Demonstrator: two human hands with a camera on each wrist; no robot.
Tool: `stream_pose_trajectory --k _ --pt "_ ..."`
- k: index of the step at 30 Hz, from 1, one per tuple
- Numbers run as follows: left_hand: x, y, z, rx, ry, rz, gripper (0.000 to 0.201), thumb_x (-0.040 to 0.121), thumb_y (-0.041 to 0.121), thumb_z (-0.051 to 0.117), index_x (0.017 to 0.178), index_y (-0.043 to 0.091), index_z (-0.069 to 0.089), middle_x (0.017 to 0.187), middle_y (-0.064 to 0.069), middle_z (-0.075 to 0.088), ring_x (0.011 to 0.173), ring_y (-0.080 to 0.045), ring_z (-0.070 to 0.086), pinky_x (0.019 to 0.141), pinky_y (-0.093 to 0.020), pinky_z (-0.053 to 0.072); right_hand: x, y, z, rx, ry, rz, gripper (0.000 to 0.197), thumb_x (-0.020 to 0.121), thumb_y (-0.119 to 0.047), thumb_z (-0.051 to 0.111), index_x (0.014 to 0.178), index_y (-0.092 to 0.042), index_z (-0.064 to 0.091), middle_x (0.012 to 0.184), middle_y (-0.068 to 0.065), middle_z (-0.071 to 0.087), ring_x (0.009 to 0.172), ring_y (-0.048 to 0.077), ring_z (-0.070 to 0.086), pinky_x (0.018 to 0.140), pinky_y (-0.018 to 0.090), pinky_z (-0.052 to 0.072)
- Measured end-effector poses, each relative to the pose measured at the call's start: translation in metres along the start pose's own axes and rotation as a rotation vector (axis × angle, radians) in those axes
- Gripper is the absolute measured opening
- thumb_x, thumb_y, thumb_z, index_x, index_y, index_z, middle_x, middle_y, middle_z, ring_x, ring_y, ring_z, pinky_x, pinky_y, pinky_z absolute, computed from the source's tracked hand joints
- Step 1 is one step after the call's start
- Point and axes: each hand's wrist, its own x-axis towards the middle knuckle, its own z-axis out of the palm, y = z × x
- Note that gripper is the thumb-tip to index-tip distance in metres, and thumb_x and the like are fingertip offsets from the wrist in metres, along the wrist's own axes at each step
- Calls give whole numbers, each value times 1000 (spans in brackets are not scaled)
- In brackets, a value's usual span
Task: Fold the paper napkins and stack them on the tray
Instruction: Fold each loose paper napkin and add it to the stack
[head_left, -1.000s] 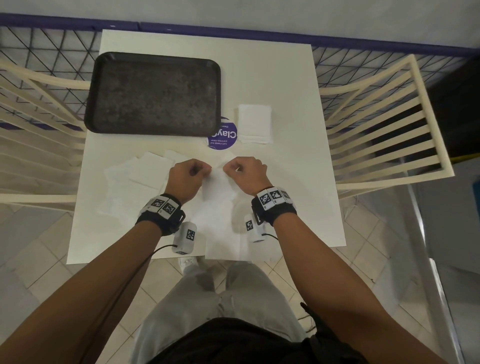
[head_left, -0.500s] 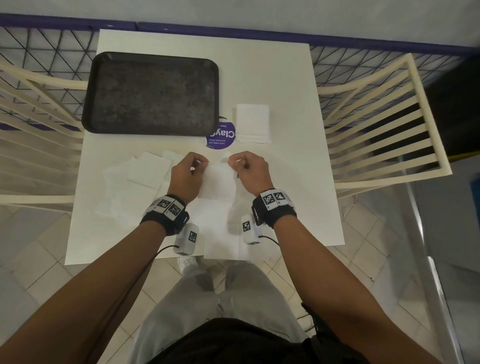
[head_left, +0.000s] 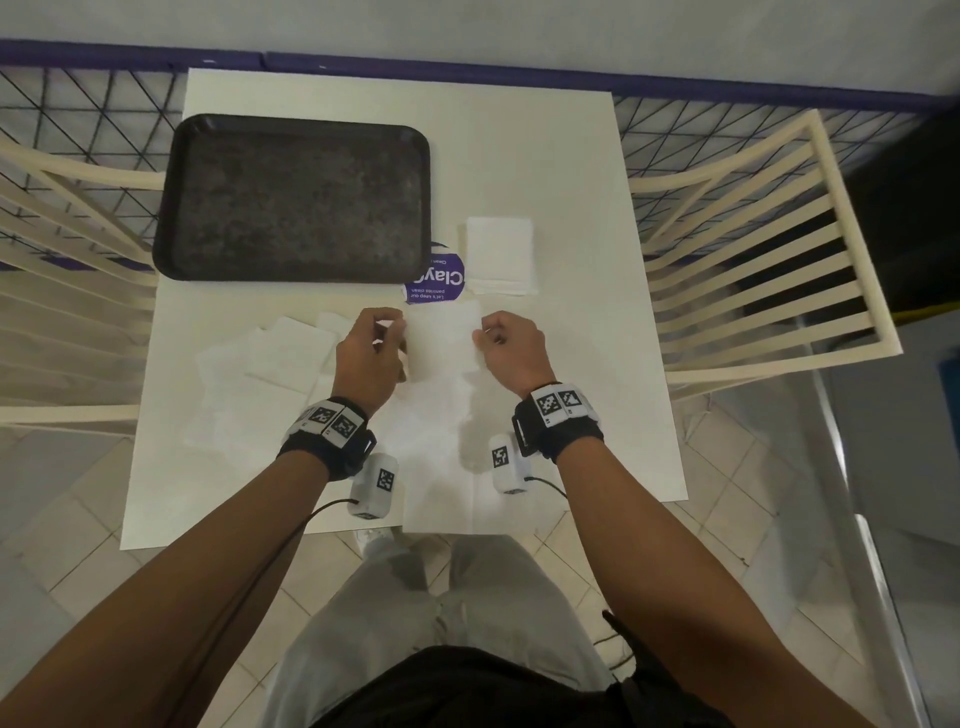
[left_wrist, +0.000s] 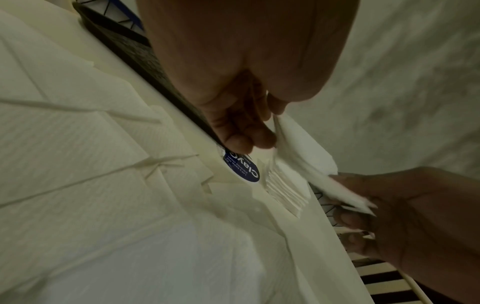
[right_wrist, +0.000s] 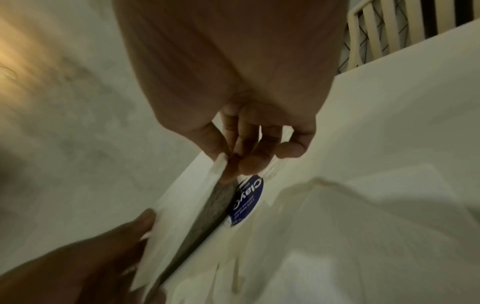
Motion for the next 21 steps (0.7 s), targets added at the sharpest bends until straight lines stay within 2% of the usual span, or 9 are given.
stream_pose_trajectory --k 3,6,9,14,18,21 --pt "1 -5 3 59 -73 -31 22 107 32 49 114 17 63 85 2 74 56 -18 63 54 -21 48 30 -4 -19 -31 76 -23 19 94 -21 65 109 -10 70 92 1 68 82 13 59 74 11 37" --pt "-1 -15 5 112 -152 -90 19 106 29 51 109 18 67 85 3 75 63 -23 68 53 -17 46 63 -9 -35 -32 133 -5 21 95 -20 63 112 -10 69 92 -1 65 85 13 58 72 7 33" --pt "-7 -23 8 153 -219 -134 16 106 24 51 106 19 67 86 4 75 68 -26 70 53 -15 46 94 -10 -46 -36 183 39 22 96 -21 61 115 -11 68 97 2 67 87 12 57 72 7 33" --pt "-18 -34 17 203 -272 -174 15 104 22 53 100 23 68 83 6 75 64 -20 69 68 -28 55 130 -3 -53 -54 209 100 21 96 -20 60 114 -12 69 105 7 71 87 13 56 71 10 34" --pt "-25 -40 23 234 -297 -197 14 102 22 55 97 24 68 80 7 75 64 -18 69 74 -36 60 148 3 -54 -66 205 126 18 95 -21 60 109 -17 70 101 5 72 104 22 63 76 18 39" --pt "-29 -40 26 250 -286 -202 14 101 24 57 96 26 69 79 9 75 63 -16 70 74 -37 61 154 5 -52 -90 205 124 17 93 -22 60 106 -20 70 102 4 73 107 23 64 77 19 40"
